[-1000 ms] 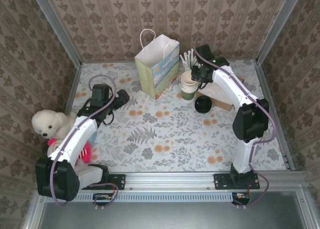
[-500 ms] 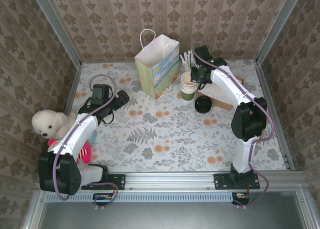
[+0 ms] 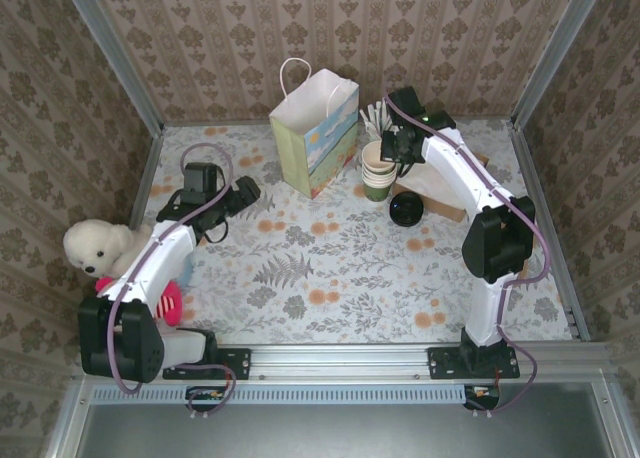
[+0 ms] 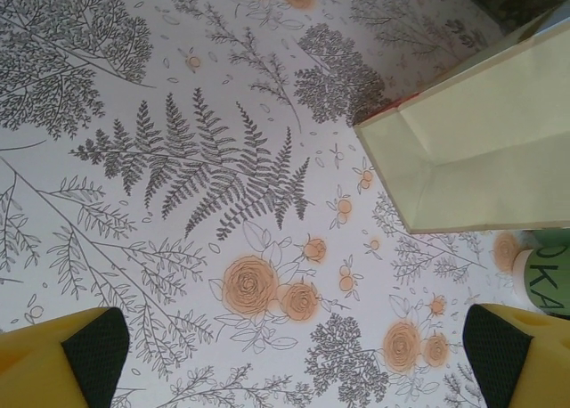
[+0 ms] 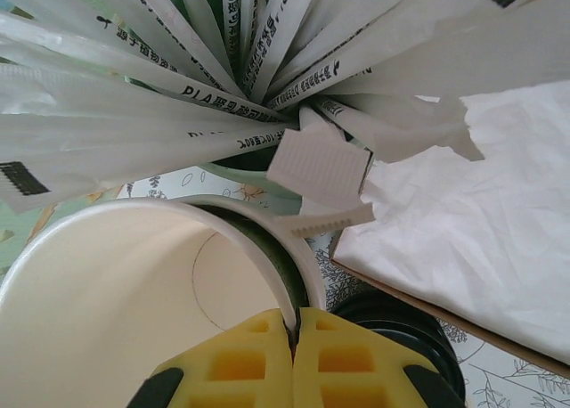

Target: Pack the takeout coffee

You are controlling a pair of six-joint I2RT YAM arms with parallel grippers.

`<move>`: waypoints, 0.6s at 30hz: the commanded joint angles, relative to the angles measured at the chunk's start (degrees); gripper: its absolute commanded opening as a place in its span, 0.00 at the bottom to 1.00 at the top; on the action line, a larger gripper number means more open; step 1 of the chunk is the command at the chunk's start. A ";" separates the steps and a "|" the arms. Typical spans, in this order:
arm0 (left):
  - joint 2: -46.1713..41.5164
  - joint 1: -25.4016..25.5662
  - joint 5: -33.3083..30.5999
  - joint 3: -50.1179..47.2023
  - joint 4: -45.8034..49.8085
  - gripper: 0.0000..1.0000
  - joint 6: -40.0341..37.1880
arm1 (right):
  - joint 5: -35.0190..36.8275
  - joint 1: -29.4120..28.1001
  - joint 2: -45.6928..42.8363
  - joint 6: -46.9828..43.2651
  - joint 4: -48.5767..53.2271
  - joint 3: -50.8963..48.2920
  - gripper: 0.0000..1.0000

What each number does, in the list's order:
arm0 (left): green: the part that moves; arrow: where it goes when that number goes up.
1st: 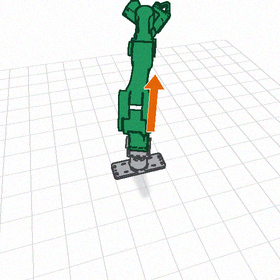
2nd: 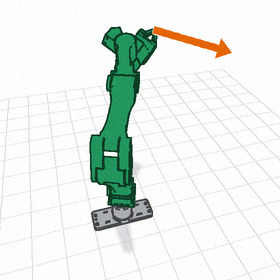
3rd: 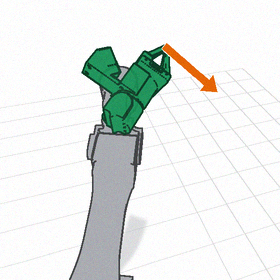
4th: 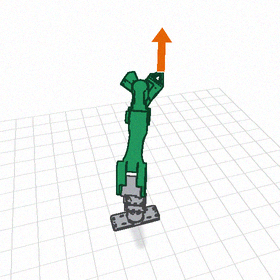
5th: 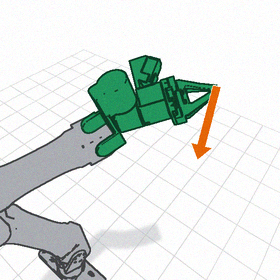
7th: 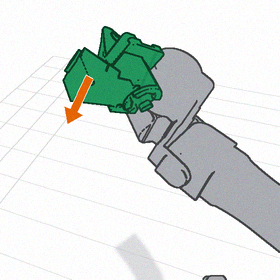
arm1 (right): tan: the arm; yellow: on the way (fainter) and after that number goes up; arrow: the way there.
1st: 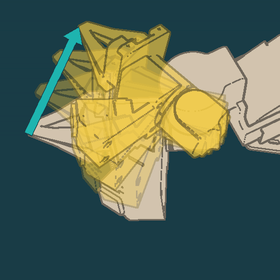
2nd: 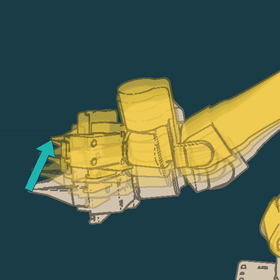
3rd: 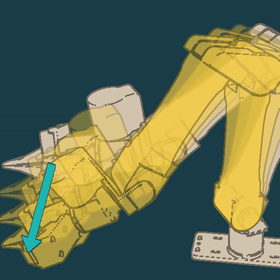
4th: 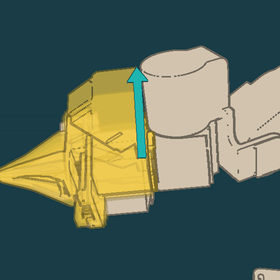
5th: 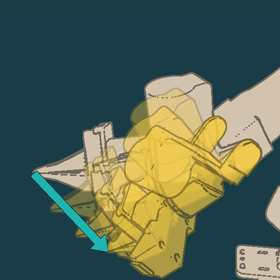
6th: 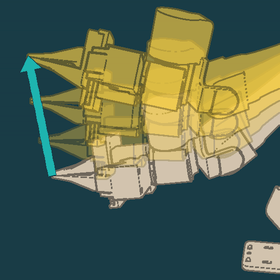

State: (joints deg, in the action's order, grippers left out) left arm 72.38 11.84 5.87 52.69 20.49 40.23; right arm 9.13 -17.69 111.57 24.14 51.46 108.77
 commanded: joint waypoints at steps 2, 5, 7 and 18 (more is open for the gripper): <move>0.74 -0.59 1.73 2.17 1.39 1.00 -1.56 | 1.90 -0.49 -3.10 -1.28 2.32 2.21 0.00; 1.07 -0.59 2.62 2.72 1.52 1.00 -1.34 | 1.78 -0.53 -4.25 -1.45 2.61 2.97 0.00; 1.18 -0.71 3.33 2.92 1.52 1.00 -1.31 | 1.85 -0.71 -5.60 -1.63 2.61 3.19 0.00; 0.11 -0.02 5.63 2.06 -0.38 1.00 0.11 | 2.97 -5.31 -17.82 -3.66 -0.46 -1.83 0.00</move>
State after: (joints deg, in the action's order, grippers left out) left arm 73.19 11.55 9.93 53.89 21.15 40.07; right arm 10.81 -20.80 98.91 22.22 51.59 108.77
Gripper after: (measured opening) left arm 0.997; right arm 0.054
